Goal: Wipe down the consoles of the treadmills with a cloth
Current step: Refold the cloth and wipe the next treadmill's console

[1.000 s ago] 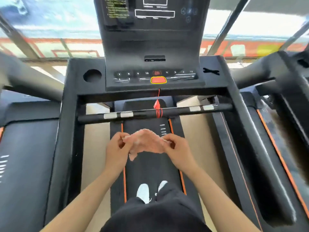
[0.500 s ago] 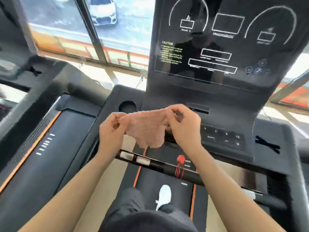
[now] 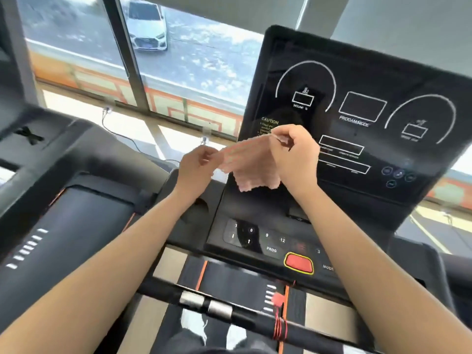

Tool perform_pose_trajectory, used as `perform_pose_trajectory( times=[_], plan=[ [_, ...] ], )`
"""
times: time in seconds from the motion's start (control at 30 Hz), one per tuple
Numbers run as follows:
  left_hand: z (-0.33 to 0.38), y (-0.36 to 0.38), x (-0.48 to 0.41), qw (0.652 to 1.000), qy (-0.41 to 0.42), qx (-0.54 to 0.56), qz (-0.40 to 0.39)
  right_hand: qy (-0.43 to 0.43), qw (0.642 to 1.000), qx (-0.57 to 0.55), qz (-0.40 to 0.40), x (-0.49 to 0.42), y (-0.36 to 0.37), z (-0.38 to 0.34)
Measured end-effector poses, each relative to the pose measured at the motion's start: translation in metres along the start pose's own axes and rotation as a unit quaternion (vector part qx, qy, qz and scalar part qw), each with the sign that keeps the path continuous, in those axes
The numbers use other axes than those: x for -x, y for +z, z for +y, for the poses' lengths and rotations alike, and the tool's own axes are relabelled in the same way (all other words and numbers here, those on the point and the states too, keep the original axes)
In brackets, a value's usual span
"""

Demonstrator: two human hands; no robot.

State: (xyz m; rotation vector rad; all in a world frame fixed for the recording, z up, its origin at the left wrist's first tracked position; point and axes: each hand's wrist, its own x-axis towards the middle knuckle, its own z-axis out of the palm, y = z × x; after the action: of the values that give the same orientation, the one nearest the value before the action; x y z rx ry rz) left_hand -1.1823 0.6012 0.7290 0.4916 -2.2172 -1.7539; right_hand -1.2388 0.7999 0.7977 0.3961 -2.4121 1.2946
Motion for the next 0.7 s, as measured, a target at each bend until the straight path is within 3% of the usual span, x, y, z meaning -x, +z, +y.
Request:
perform_pose_trajectory(
  times=[0.1,0.23,0.43,0.53,0.7],
  plan=[
    [-0.014,0.008,-0.035,1.0,-0.004,-0.007,-0.014,-0.059,0.996,0.07,-0.003,-0.011,0.021,0.012],
    [-0.034,0.02,-0.068,0.999,-0.032,-0.022,-0.035,-0.177,0.966,0.161,-0.098,-0.01,0.045,0.036],
    [-0.048,0.035,-0.1,0.995,-0.078,0.003,-0.058,-0.298,0.833,0.421,-0.202,-0.007,0.062,0.062],
    [-0.056,0.039,-0.1,0.992,-0.093,0.008,-0.083,-0.308,0.797,0.468,-0.226,-0.012,0.068,0.07],
    [-0.09,0.026,-0.078,0.979,-0.019,-0.18,-0.1,-0.322,0.762,0.508,-0.239,-0.016,0.072,0.08]
  ],
)
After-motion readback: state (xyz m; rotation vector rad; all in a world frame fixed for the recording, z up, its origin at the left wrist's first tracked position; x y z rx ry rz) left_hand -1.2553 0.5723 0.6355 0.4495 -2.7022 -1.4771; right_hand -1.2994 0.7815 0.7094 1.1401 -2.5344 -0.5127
